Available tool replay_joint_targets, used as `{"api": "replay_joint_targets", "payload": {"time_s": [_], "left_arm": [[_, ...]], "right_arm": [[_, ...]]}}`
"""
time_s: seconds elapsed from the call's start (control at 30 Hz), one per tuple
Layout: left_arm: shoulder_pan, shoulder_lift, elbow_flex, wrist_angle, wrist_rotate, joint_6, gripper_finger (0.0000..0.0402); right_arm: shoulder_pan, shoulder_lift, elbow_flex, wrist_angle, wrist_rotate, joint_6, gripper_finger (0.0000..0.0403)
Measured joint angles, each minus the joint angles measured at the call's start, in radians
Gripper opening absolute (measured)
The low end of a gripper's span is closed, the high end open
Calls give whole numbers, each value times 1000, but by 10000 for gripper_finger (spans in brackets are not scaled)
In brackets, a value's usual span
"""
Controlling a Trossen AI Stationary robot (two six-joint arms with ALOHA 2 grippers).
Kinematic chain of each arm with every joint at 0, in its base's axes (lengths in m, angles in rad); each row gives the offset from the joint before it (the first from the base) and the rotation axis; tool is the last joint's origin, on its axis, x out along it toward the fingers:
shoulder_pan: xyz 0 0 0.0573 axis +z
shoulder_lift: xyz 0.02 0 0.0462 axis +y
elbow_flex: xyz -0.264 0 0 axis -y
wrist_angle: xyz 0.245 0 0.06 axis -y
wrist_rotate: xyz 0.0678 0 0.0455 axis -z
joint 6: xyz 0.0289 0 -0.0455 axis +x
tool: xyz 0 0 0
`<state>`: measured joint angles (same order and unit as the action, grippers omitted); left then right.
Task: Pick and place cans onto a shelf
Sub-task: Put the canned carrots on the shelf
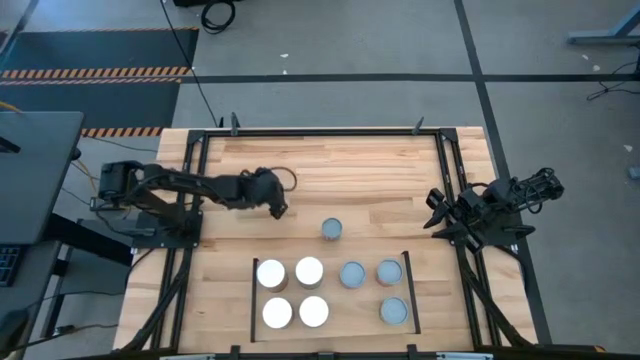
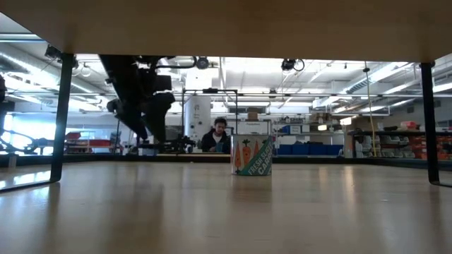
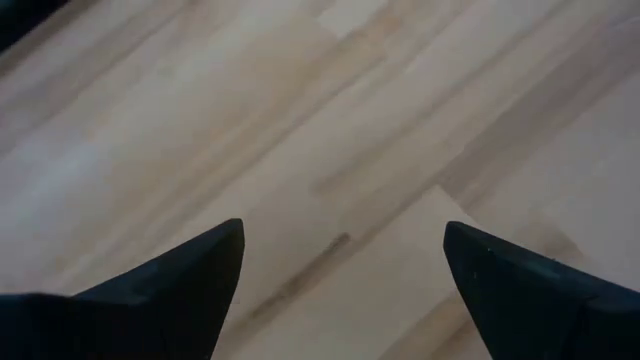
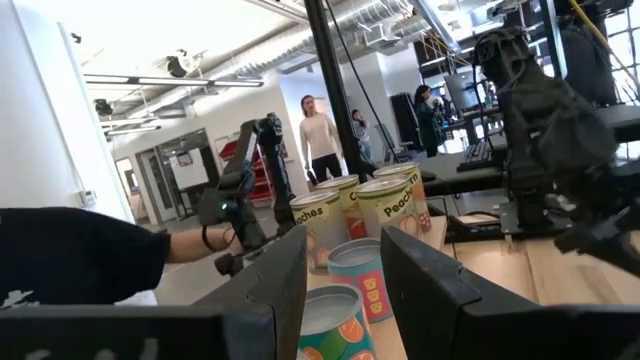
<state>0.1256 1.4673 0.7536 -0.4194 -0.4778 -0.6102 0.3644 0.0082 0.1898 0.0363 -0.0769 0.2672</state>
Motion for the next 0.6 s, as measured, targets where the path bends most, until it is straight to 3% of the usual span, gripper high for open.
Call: {"api": "replay_joint_targets", "payload": {"time_s": [0.23,0.5,0.6], "left_arm": [[81,-94,0,53,61,105,352],[134,-110,0,83,188,62,352],[105,-107,-7,98,214,65,352]], "right_arm": [[0,0,0,0,0,0,137],[0,0,0,0,0,0,137],[0,0,0,0,0,0,137]]}}
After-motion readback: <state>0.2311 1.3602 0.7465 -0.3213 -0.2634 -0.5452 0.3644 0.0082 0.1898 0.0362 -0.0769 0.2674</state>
